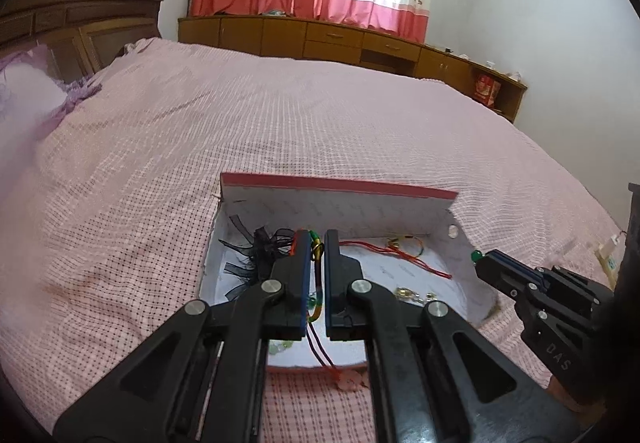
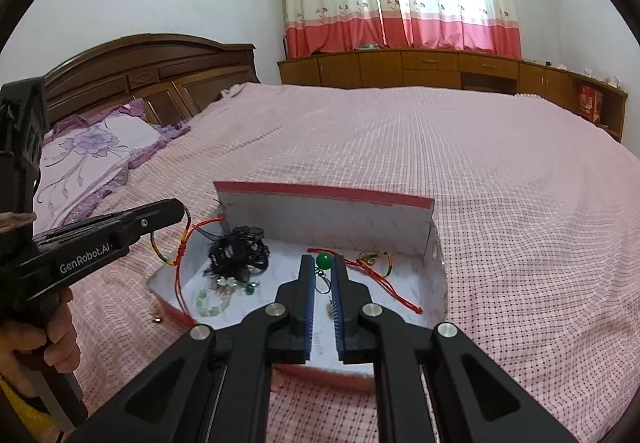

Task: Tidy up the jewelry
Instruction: 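Carry the rainbow bracelet and green earring into the shoebox with both tools, then open left tool to drop the bracelet while right tool releases the earring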

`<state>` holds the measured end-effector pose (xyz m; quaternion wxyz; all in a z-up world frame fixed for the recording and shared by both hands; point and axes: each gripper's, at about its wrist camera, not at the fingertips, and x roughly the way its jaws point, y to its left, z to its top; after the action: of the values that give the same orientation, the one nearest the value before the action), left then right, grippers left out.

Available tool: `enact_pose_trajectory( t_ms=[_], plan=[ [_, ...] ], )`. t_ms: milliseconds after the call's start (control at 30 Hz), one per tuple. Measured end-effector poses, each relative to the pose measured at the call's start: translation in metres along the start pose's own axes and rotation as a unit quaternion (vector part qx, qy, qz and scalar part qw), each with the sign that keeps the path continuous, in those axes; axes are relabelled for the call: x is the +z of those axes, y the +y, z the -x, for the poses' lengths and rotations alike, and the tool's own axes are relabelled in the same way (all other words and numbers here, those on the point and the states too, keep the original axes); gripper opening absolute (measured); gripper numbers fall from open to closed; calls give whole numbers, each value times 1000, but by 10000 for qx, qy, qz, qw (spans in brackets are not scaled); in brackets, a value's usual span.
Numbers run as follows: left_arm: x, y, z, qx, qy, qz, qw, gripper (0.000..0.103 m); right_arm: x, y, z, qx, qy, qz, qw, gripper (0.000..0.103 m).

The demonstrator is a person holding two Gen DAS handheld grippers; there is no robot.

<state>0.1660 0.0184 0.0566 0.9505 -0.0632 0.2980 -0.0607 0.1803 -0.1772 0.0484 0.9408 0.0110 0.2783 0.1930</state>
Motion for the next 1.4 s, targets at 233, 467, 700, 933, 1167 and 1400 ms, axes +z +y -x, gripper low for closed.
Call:
enact_pose_trajectory(
  t_ms=[233,467,700,933,1167,1400],
  plan=[
    [-8,11,-29,167,190,59,9997,0,-13,-11,-30,-99,302,-61,9995,9],
    [-18,19,-47,311,406,78,9987,0,-23,-16,-45,-134,499,-94,9986,9],
    [-22,21,-52,415,591,121,9973,12,-24,-14,-50,-68,607,-65,9981,10],
    [-22,20,-43,417,579,184,9973,31,-22,-12,-46,-21,579,-91,9983,22],
    [-24,13,-20,321,538,111,9980,32,-18,-10,-22,-6,413,-176,9990,22],
    [-34,5,7,145,542,125,9983,33,-19,-7,11,-5,245,-261,9994,31]
  ],
)
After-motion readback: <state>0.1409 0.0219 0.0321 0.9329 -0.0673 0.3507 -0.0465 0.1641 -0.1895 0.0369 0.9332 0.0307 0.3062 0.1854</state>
